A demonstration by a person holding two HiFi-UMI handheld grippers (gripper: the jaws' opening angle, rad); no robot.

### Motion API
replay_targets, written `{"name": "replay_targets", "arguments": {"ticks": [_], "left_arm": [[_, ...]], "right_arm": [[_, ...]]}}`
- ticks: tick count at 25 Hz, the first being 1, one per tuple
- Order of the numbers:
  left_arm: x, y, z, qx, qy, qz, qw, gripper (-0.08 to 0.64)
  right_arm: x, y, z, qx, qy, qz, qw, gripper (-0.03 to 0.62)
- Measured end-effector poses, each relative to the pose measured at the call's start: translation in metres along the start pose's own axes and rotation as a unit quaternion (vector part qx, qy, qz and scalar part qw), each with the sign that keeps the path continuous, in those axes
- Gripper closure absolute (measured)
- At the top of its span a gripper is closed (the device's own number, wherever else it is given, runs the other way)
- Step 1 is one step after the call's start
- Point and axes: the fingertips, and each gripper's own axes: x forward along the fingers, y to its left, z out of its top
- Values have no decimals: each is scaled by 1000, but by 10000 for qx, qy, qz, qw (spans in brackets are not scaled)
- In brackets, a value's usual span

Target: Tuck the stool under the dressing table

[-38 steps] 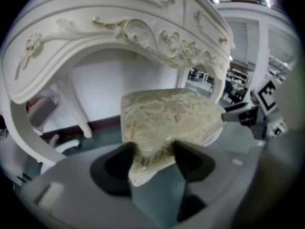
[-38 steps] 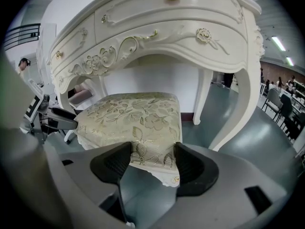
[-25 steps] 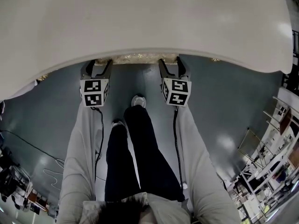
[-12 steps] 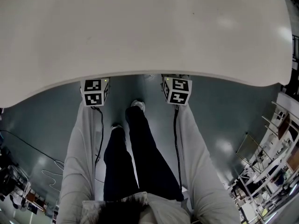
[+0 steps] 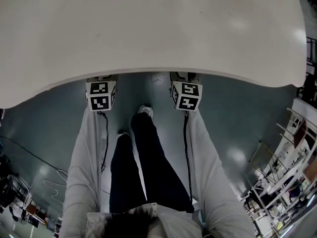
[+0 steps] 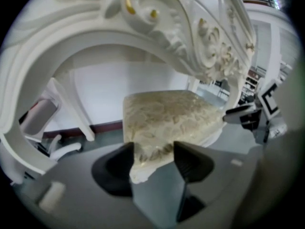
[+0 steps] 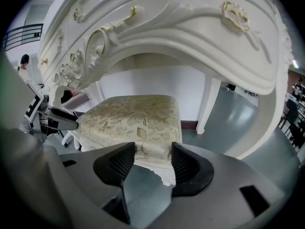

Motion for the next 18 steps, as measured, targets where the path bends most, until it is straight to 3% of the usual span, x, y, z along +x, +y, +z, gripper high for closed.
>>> {"name": "replay_targets", "arguments": {"ticks": [1,3,4,7,9,18], "left_arm": [[-2,-3,0,34,9,-10,10000,298],[-8,-7,0,175,9,-22,9998,327],[-12,-7,1,255,7,9,9997,355],[-22,-8,4,406,-4,190,9990,493],[-28,-14,4,478,-16,227,9986,545],[-75,-28,13,350,-427,259,9981,552]], "right_arm": [[-3,1,-1,-30,39,7,10000,375],[-8,9,-2,-118,156,102,9998,541],[-11,15,-2,-155,202,168,9995,584],[-23,23,0,-166,171,227,9995,591],[-33,22,-2,-73,103,192,9997,591],[-78,31,14,-6,-357,131,9993,591]]}}
